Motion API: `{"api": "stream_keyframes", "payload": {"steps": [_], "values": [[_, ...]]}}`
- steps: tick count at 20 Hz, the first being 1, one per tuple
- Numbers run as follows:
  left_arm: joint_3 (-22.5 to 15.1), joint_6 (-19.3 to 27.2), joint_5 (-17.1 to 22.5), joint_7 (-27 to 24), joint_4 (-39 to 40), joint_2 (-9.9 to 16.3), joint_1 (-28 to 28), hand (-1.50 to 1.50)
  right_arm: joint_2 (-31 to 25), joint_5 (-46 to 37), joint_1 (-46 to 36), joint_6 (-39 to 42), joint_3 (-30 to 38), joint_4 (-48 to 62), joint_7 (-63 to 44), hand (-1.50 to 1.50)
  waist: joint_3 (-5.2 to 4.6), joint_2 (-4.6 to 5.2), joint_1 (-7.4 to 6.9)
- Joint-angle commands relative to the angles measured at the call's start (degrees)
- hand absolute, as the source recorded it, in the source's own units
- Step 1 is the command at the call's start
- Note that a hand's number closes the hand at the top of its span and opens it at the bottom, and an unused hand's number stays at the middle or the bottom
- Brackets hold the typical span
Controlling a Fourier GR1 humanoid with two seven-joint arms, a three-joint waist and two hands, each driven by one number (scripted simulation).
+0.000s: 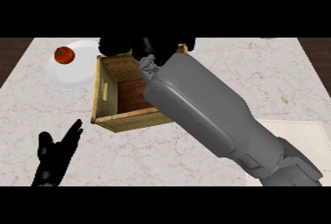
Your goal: Pick the squash from the placemat and place it in the basket
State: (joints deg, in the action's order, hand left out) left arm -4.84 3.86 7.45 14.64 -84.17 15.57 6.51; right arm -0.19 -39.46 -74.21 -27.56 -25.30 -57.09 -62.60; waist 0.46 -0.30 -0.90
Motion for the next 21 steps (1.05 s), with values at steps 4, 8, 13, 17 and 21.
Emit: {"api": "stream_keyframes", "payload": {"steps": [4, 8, 13, 17, 21], "values": [[-1.1, 1.1, -1.3, 1.2, 1.7, -2.4, 2.3, 0.0, -0.2, -3.3, 2.9, 3.8, 0.8, -3.6, -2.9, -1.5, -0.47, 0.16, 0.87], [0.9, -1.3, -0.4, -1.9, 5.1, -1.2, 1.8, 0.0, 0.2, -4.7, 1.0, 1.7, 3.6, -4.0, -3.7, -1.5, -0.51, 0.28, 0.63], [2.0, -0.6, 0.1, 2.2, 2.2, -0.5, 0.9, 0.0, -3.2, -6.8, 6.0, 2.0, 7.5, -14.0, -5.6, -1.5, -0.45, -0.06, 1.85], [2.4, -1.6, 0.9, 3.0, 0.4, 0.1, 2.6, 0.0, -6.6, -8.3, 10.3, 4.3, 10.6, -22.0, -7.3, -1.5, -0.43, -0.29, 2.25], [1.6, -0.5, -0.1, 1.3, 1.7, -1.8, 3.4, 0.0, -9.8, -7.0, 17.9, 9.2, 12.7, -32.6, -9.0, -1.5, -0.43, -0.44, 3.17]]}}
